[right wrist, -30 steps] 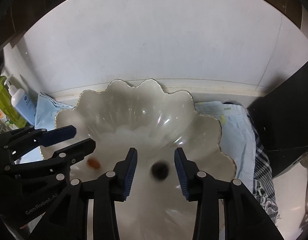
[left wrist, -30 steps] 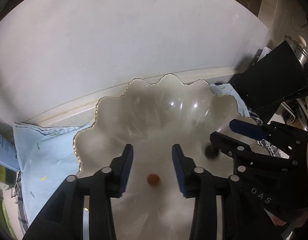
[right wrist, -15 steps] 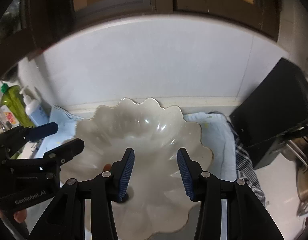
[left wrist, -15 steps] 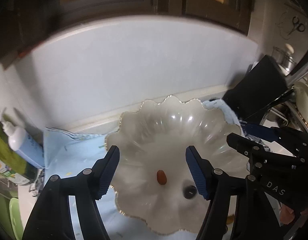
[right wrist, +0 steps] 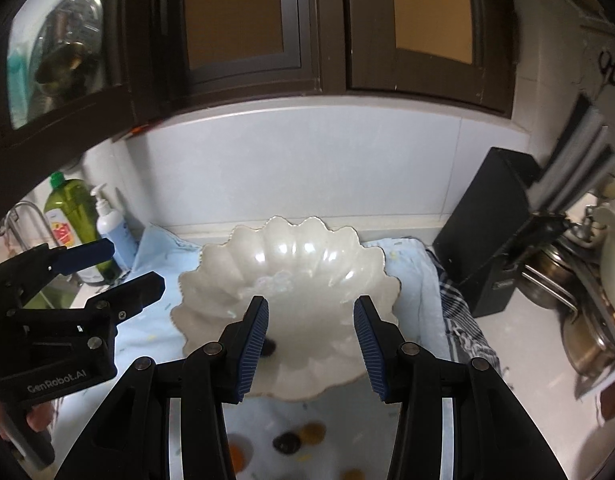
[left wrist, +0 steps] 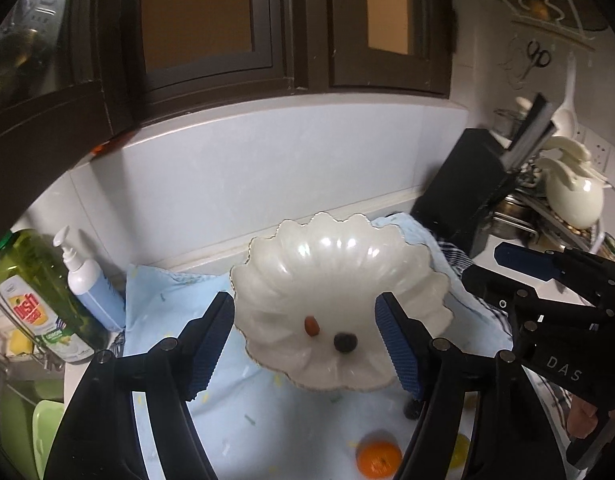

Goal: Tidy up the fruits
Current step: 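Lift both open tools up and away from the bowl, then grasp the reddish-brown jujube with the left tool while the right tool grasps a mandarin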

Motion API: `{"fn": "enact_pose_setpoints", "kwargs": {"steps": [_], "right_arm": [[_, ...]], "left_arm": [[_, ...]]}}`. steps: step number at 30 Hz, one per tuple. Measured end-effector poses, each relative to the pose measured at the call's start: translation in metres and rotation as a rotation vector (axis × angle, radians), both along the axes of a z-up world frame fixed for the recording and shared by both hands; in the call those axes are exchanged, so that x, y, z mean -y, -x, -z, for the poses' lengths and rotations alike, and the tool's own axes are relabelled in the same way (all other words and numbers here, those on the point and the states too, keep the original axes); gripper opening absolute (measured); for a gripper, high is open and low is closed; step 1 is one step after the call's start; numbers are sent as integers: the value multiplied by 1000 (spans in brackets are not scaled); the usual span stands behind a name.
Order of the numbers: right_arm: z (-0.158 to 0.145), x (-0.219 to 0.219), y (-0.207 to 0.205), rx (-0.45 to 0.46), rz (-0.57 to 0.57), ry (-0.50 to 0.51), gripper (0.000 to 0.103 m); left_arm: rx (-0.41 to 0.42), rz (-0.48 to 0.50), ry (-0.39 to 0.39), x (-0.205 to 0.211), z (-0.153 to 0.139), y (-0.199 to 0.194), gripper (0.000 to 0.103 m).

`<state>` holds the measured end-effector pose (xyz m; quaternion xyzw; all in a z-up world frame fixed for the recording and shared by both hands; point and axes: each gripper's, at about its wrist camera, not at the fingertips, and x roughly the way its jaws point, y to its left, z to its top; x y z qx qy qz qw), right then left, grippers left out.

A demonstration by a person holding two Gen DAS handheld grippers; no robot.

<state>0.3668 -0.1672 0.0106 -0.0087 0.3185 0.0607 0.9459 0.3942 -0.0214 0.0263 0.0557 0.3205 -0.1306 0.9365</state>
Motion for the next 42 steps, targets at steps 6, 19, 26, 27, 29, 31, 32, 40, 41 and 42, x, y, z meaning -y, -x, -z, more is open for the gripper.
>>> {"fn": "enact_pose_setpoints", "kwargs": {"steps": [6, 19, 26, 27, 29, 31, 32, 40, 41, 42], "right_arm": [[-10, -2, 47, 54, 19, 18, 46], [-12, -4, 119, 95, 33, 23, 46], [0, 2, 144, 73, 66, 1, 46], [3, 3, 146, 67, 71, -4, 46], [8, 4, 150, 53, 74, -7, 46], [15, 5, 153, 33, 71, -10, 46], [18, 6, 154, 25, 71, -12, 46], [41, 3, 169, -22, 71, 15, 46], [44, 3, 170, -26, 72, 18, 46], [47, 2, 171, -31, 71, 24, 46]], "left_arm": [[33, 23, 20, -10, -10, 38, 73], [64, 111, 8, -2, -10, 105, 74], [69, 148, -23, 7, -2, 125, 74], [72, 152, -28, 9, 0, 128, 74], [77, 164, -42, 11, 4, 134, 74], [76, 177, -48, 14, 8, 137, 74], [69, 187, -48, 15, 12, 139, 74], [34, 222, -59, 18, 38, 153, 74], [23, 224, -62, 17, 42, 154, 74], [12, 227, -63, 18, 47, 156, 74]]}}
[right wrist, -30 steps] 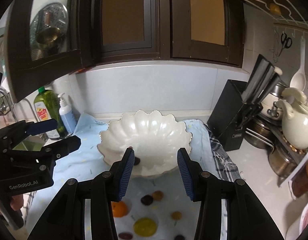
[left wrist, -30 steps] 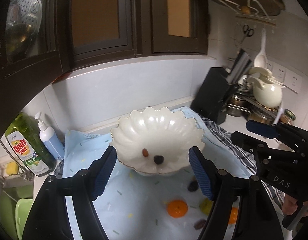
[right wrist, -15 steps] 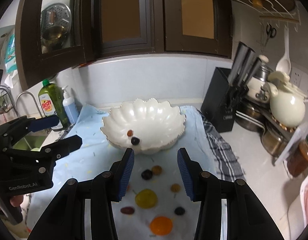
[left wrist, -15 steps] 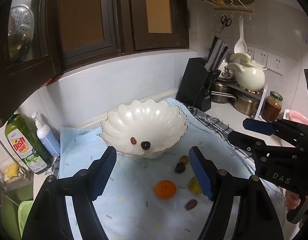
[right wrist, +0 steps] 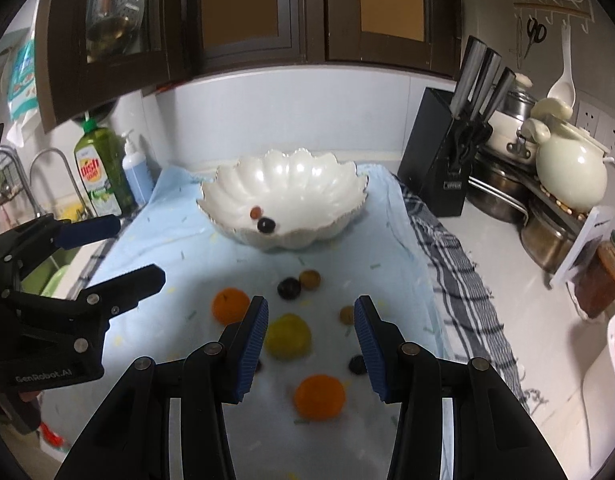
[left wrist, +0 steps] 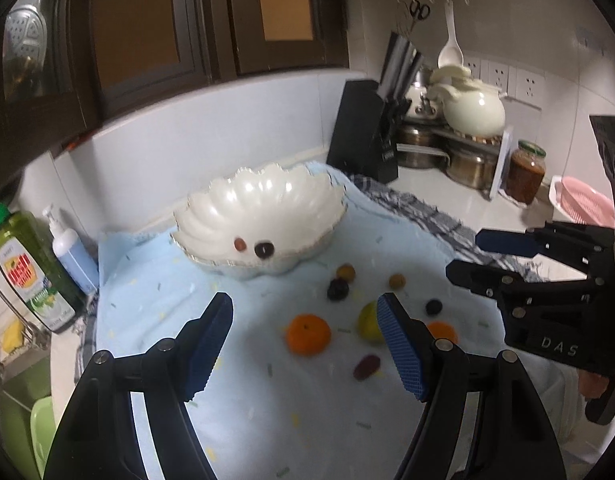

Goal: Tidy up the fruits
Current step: 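Grasp the reddish-brown jujube with the left tool while the right tool grasps a mandarin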

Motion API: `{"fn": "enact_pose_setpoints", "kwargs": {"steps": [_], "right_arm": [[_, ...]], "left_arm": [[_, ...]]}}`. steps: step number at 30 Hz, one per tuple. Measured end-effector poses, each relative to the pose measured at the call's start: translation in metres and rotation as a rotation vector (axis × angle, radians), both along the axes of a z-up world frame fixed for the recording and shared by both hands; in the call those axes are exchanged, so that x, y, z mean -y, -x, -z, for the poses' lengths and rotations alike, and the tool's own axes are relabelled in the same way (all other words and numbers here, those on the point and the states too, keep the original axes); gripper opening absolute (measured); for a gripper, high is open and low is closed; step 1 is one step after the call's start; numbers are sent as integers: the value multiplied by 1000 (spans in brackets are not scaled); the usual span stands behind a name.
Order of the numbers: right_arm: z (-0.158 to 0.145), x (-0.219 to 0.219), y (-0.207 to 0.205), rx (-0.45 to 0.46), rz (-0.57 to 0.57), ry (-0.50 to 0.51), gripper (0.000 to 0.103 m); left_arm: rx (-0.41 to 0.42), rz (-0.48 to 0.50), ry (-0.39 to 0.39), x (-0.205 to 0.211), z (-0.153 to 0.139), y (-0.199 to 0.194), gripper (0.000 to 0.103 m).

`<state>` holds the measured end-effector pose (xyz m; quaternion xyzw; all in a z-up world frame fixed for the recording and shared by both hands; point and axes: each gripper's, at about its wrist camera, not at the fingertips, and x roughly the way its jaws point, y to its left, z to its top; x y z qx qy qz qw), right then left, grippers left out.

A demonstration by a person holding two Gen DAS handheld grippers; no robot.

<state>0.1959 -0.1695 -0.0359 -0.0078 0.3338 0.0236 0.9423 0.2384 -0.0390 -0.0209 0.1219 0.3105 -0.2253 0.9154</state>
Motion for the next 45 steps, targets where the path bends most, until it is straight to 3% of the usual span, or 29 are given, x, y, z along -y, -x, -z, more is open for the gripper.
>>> {"fn": "enact_pose_setpoints", "kwargs": {"steps": [6, 17, 20, 21, 35, 45], "right_arm": [[18, -2, 5, -35, 3, 38, 46], [58, 5, 5, -136, 19, -12, 46], [64, 8, 4, -142, 32, -11, 60], [65, 9, 5, -140, 34, -11, 60], [96, 13, -6, -214, 27, -22, 60], [104, 14, -12, -232, 13, -36, 60]], "left_arm": [[-21, 14, -30, 5, 22, 5, 74], [-41, 67, -96, 24, 60, 8, 67], [-62, 86, -94, 27, 69, 7, 65], [-66, 90, -96, 29, 71, 7, 64], [-153, 120, -114, 47, 106, -6, 43], [-182, 144, -133, 58, 121, -11, 35]]}}
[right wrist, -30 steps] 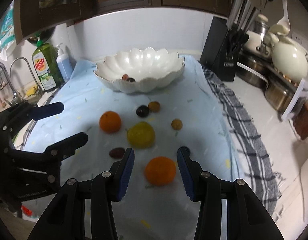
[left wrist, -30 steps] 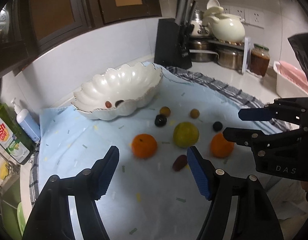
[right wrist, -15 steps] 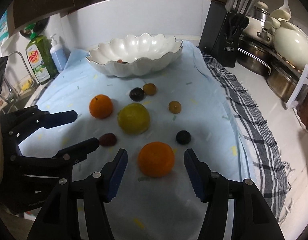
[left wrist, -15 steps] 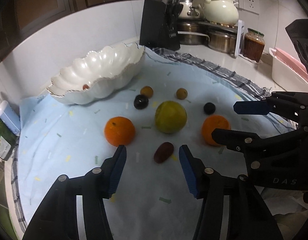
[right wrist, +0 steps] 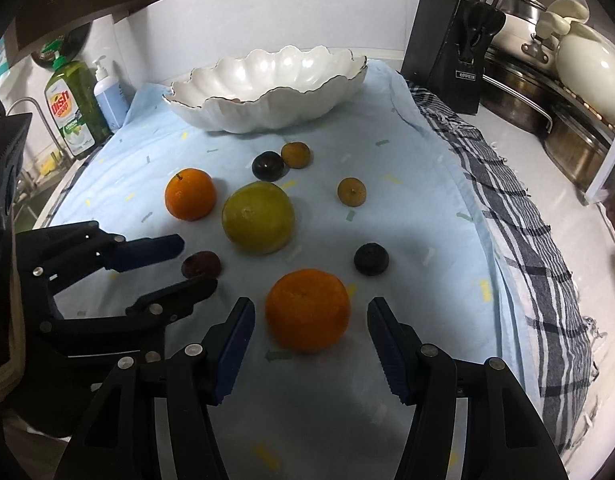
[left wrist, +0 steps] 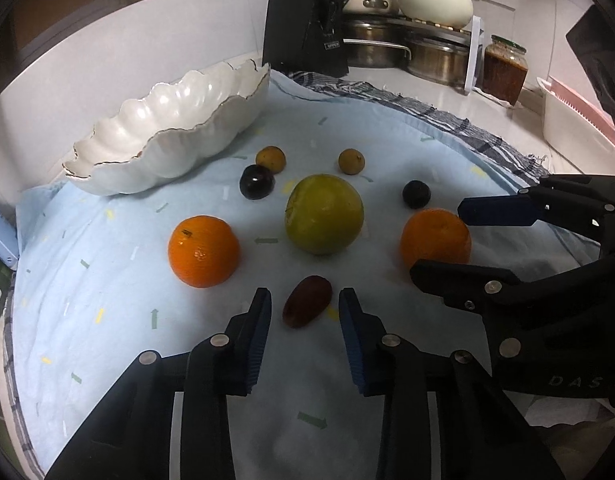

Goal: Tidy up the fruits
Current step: 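Grasp the reddish-brown jujube with the left tool while the right tool grasps a mandarin, then carry the jujube and mandarin into the white bowl and open both tools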

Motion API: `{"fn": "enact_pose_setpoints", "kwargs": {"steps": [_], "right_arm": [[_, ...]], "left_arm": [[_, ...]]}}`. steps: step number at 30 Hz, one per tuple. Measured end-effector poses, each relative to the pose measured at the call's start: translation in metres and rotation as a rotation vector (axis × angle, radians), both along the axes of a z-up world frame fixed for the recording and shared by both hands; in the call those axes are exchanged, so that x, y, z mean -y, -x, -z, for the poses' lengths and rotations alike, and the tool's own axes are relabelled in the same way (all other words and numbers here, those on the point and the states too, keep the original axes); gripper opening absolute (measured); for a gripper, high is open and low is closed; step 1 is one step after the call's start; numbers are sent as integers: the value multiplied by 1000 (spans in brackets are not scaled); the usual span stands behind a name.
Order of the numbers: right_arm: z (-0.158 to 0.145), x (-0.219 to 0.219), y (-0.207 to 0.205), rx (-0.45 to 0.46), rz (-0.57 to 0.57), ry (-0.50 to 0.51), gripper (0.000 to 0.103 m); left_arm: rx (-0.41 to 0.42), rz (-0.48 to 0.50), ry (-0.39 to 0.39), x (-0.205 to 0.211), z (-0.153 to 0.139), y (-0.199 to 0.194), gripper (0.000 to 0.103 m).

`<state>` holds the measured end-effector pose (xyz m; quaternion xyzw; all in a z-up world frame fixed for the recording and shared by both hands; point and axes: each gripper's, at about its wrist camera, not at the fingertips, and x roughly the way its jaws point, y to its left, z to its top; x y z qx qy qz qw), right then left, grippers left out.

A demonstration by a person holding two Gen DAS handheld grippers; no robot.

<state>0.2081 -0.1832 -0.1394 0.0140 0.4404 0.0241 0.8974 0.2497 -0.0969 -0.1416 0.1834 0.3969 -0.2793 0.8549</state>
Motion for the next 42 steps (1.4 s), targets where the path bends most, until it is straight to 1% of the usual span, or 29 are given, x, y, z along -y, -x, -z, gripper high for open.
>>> {"fn": "enact_pose_setpoints", "kwargs": {"steps": [7, 8, 10, 11, 12, 16, 22, 25, 38, 42], "right_arm": [[4, 0, -3, -10, -11, -10, 59], [4, 0, -3, -10, -12, -10, 59], [5, -1, -3, -11, -16, -7, 53], [5, -1, -3, -16, -18, -5, 48], [6, -1, -4, -20, -21, -6, 47], [6, -1, -3, -19, -22, -8, 46], [0, -1, -2, -5, -19, -15, 45], [-6, -2, -1, 11, -20, -18, 45], [-43, -8, -4, 113, -39, -23, 45], [-56, -9, -7, 154, -44, -29, 45]], "left_arm": [[-20, -3, 3, 2, 5, -4, 26], [-19, -5, 3, 2, 5, -4, 25], [-20, -10, 6, 2, 5, -4, 24], [-22, -12, 8, 1, 5, -4, 24], [-25, -14, 11, 1, 5, -5, 24], [-25, -22, 18, 0, 4, -4, 23], [-30, -49, 48, -6, -3, -5, 23], [-27, -65, 67, -10, -9, -5, 22], [63, -129, 110, -26, -51, -3, 22], [96, -162, 99, -31, -66, -6, 22]]}}
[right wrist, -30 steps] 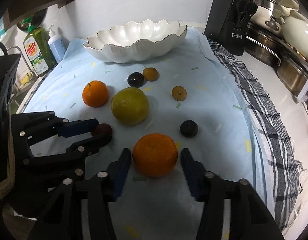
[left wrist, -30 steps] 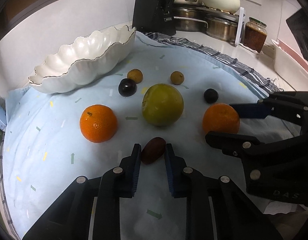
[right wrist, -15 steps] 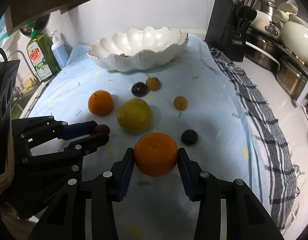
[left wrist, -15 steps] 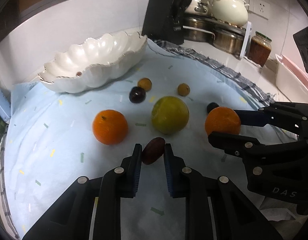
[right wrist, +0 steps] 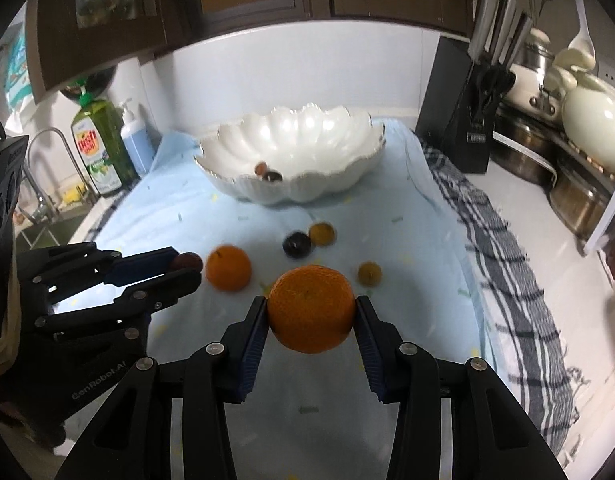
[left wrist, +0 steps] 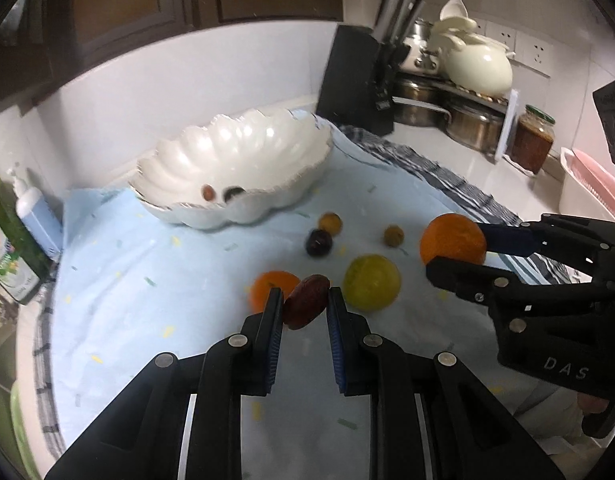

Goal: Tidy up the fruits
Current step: 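Carry the jujube and mandarin into the white bowl and open both tools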

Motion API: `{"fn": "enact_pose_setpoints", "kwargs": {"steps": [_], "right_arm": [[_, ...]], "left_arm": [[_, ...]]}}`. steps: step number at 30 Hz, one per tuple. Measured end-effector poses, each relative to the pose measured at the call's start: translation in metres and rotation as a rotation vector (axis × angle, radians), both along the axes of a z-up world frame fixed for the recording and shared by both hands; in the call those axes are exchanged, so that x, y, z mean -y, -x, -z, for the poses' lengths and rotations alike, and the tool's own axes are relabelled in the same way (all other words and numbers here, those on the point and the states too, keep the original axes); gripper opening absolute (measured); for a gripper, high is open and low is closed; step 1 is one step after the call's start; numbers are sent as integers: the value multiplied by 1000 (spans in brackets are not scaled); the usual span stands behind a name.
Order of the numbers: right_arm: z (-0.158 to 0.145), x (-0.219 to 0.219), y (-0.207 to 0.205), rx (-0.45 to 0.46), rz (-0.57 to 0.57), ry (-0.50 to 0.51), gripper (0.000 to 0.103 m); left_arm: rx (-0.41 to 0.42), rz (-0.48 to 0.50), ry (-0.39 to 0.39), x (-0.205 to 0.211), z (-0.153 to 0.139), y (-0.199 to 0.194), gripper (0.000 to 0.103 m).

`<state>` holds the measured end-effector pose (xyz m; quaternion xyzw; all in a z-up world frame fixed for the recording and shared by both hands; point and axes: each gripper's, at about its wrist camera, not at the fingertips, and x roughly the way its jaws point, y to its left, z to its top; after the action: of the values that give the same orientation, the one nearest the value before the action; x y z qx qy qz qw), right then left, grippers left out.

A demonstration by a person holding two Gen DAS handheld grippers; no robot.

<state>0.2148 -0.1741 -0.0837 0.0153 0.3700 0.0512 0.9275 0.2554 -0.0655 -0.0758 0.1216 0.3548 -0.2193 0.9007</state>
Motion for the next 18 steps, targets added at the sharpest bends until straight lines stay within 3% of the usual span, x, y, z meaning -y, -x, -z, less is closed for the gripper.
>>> {"fn": "enact_pose_setpoints", "kwargs": {"steps": [18], "right_arm": [[-61, -17, -36, 202, -50, 35, 45]], "left_arm": [[156, -104, 70, -30, -62, -32, 22]]}}
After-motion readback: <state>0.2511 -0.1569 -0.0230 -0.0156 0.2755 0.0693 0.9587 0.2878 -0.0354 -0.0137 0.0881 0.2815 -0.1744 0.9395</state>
